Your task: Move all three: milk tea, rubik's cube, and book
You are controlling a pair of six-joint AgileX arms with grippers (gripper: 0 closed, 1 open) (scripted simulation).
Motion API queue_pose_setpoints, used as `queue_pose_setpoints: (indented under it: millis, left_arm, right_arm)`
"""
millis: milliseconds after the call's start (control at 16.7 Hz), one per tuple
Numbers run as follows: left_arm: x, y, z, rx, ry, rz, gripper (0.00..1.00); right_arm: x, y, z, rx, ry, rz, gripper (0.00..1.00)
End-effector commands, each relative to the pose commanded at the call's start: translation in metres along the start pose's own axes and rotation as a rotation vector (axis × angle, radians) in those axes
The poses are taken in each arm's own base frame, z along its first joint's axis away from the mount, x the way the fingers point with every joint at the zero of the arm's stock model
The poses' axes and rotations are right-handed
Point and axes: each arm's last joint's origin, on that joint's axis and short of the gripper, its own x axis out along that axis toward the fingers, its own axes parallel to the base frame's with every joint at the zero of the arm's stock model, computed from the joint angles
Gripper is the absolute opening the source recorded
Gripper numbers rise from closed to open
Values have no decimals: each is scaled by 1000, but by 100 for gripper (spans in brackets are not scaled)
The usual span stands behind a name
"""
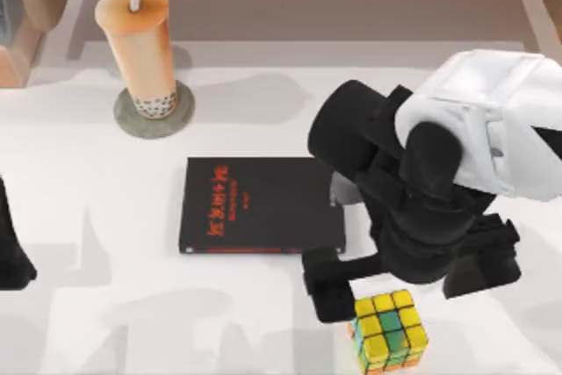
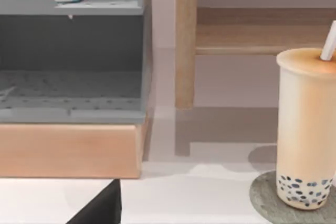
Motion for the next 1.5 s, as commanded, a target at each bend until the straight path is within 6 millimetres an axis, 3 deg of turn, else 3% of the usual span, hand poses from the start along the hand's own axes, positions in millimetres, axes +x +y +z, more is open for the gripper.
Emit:
queue_pose_setpoints:
  millis: [480, 720, 1500]
  left_arm:
    - [0, 0, 0, 0, 0, 0, 100]
    - [0, 0, 0, 0, 0, 0, 100]
    - [0, 0, 0, 0, 0, 0, 100]
  right_arm:
    - [57, 1, 0, -3, -1, 0, 100]
    - [59, 1, 0, -3, 1, -2, 100]
    - [59, 1, 0, -3, 1, -2, 2]
